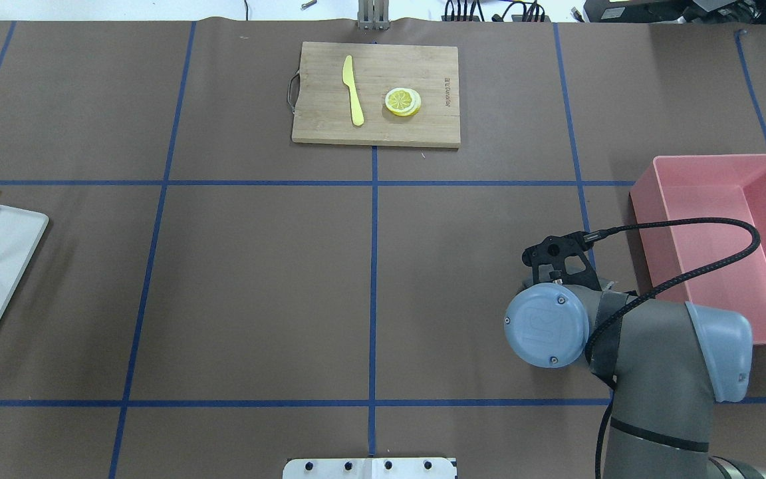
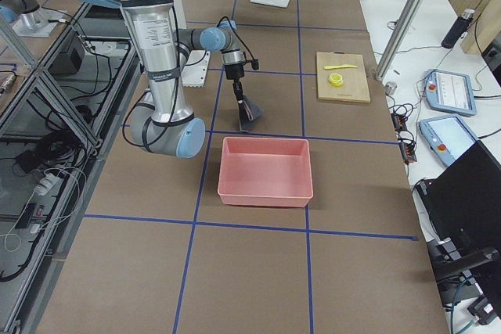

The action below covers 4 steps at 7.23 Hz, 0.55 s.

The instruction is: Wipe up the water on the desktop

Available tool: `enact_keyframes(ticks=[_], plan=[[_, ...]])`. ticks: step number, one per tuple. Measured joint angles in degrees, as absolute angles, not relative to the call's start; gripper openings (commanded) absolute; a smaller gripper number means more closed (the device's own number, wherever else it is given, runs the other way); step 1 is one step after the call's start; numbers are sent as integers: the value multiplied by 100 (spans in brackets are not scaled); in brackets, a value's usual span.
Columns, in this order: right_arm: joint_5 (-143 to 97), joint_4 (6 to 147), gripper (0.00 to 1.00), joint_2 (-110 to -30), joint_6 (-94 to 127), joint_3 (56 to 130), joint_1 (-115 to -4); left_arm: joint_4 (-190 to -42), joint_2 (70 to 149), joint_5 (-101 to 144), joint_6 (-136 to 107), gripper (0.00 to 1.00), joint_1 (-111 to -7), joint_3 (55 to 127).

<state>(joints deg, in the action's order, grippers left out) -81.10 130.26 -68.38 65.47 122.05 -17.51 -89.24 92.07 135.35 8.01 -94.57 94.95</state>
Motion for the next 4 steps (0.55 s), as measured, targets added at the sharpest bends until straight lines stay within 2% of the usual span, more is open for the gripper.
enact_keyframes(ticks=[2, 4], plan=[[-8118, 12291, 0, -6347, 7043, 11996, -1671, -8916, 9197, 13535, 800, 99, -9461, 9493], [-8101, 10428, 0, -6114, 7683, 11279, -1625, -8913, 9194, 13535, 800, 99, -9464, 9486]])
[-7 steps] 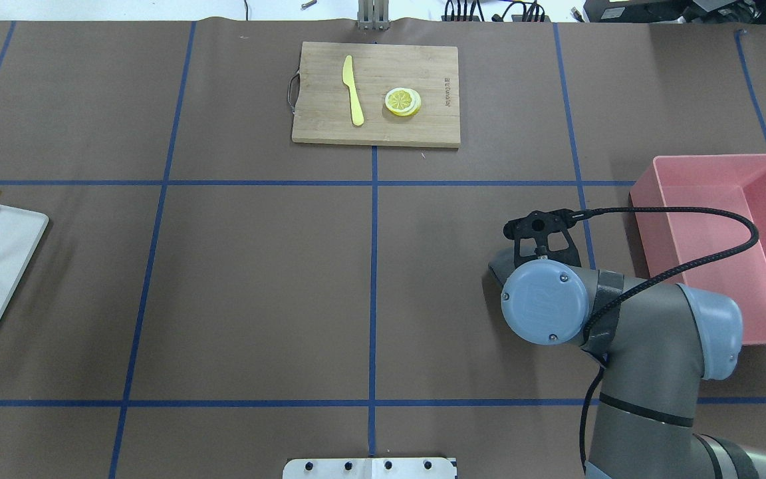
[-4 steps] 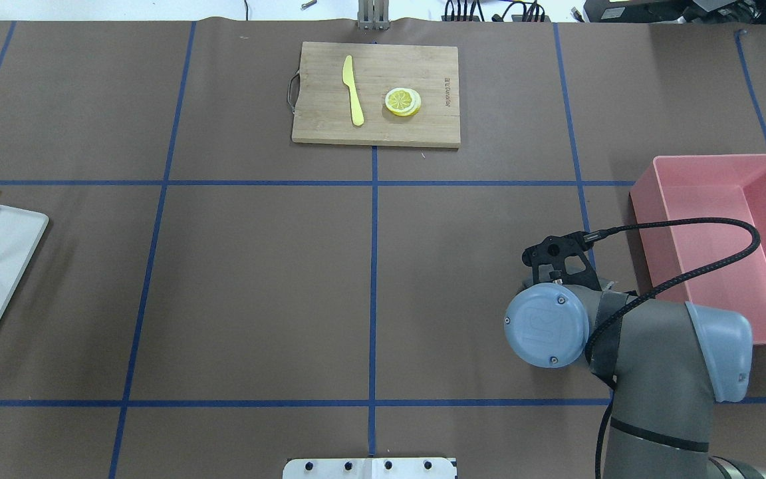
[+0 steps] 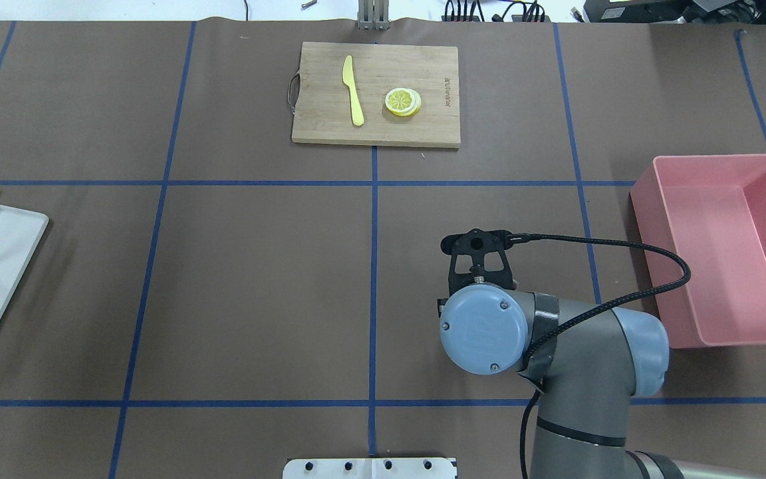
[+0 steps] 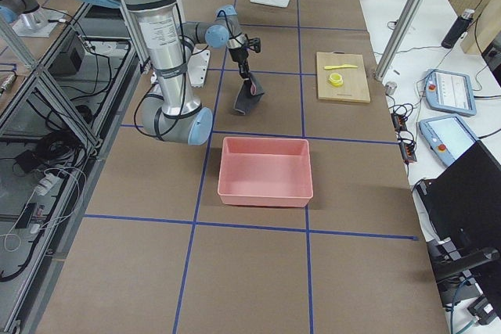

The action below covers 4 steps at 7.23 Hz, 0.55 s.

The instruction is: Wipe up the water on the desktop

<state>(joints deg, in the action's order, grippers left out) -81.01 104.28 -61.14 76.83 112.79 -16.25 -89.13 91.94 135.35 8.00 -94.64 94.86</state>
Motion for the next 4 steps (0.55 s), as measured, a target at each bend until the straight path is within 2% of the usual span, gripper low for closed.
enact_keyframes(ticks=[2, 4], plan=[[-8060, 9247, 0, -5958, 8074, 11004, -1693, -8912, 9193, 13535, 800, 99, -9459, 9478], [-8059, 8832, 0, -5931, 8218, 11302, -1939, -8912, 9191, 13535, 800, 99, -9457, 9469]])
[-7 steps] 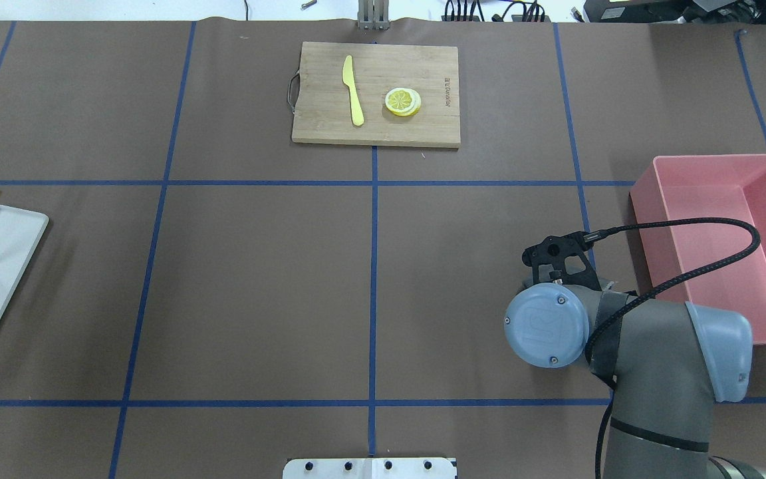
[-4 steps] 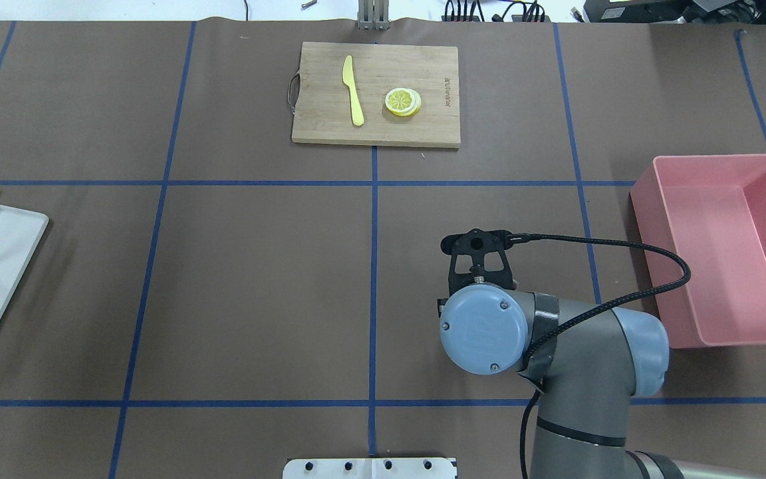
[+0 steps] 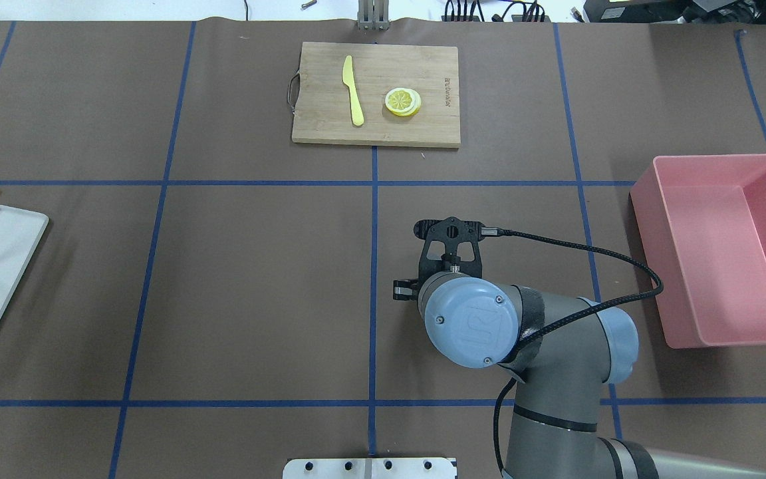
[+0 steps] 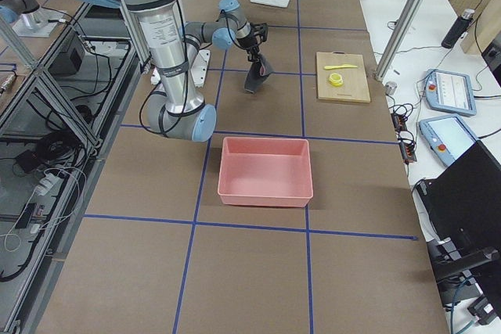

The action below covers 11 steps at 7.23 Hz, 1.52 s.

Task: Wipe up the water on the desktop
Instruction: 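Lift the towel with the right gripper and carry it over the pink bin, then open the right gripper to drop the towel into the pink bin and withdraw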

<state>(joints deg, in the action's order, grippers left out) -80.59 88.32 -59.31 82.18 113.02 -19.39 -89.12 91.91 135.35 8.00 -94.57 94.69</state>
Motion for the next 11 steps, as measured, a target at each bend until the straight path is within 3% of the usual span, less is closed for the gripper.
enact_keyframes(ticks=[3, 6, 11], plan=[[-8472, 9426, 0, -5946, 8034, 12016, -2640, -8887, 9190, 13533, 795, 99, -9465, 9438], [-9874, 10229, 0, -6083, 6728, 12463, -4106, -8385, 9183, 13519, 771, 99, -9464, 9485], [-11800, 10437, 0, -7786, 3004, 12745, -6651, -8011, 9159, 13526, 803, 99, -9457, 9600]])
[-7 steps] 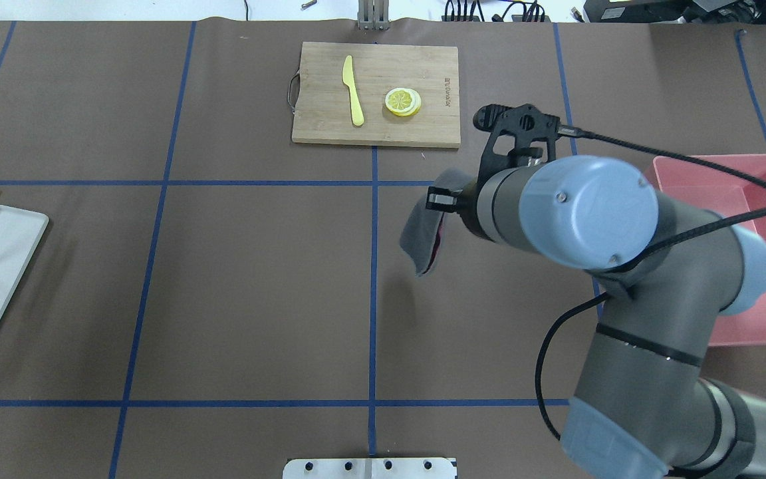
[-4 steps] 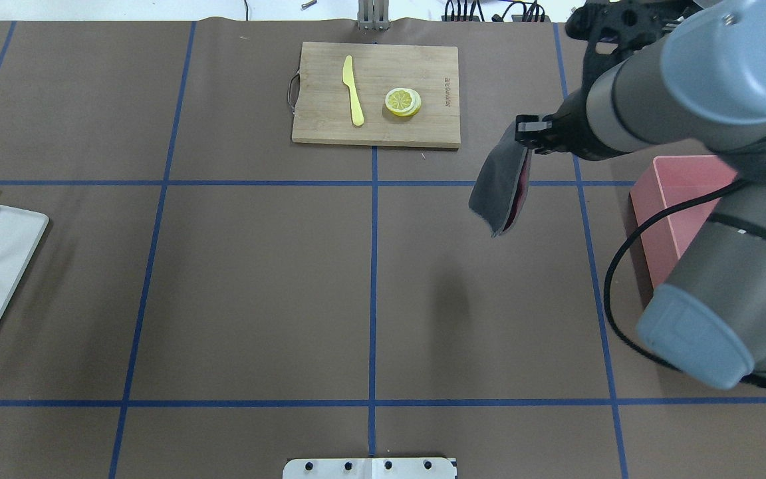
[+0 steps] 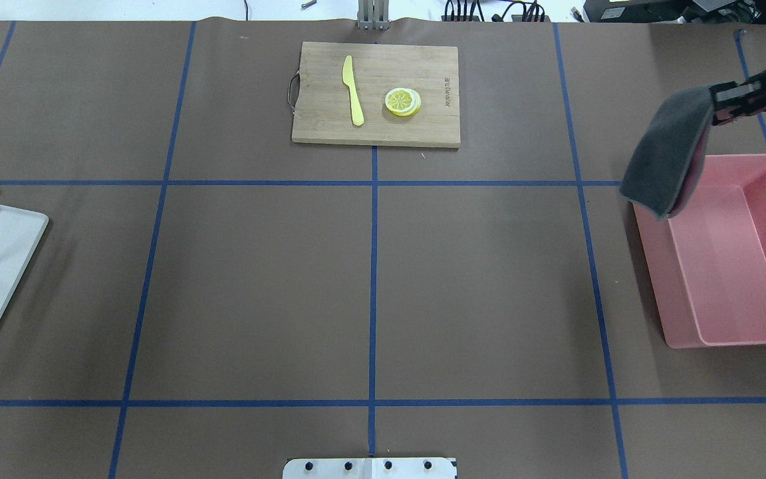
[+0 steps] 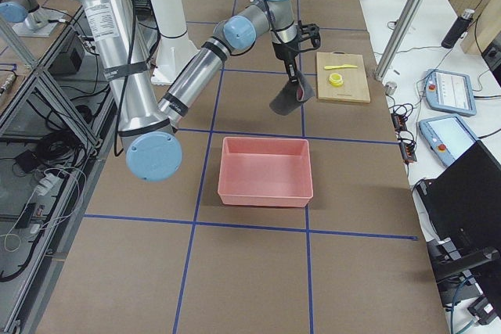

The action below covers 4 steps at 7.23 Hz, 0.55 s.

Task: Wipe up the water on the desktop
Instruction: 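Open the right gripper to drop the towel into the pink bin and withdraw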

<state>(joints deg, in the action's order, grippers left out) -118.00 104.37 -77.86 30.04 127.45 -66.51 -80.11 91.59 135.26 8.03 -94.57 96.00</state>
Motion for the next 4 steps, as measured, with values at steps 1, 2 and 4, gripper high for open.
enact_keyframes(ticks=[1, 2, 4], plan=[[-12030, 10413, 0, -8199, 2238, 12724, -7062, -8031, 9124, 13526, 812, 99, -9457, 9606], [-12180, 10392, 0, -8632, 1551, 12702, -7362, -8045, 9104, 13526, 820, 99, -9457, 9609], [-12259, 10343, 0, -9244, 472, 12532, -7600, -8090, 9076, 13526, 836, 99, -9459, 9612]])
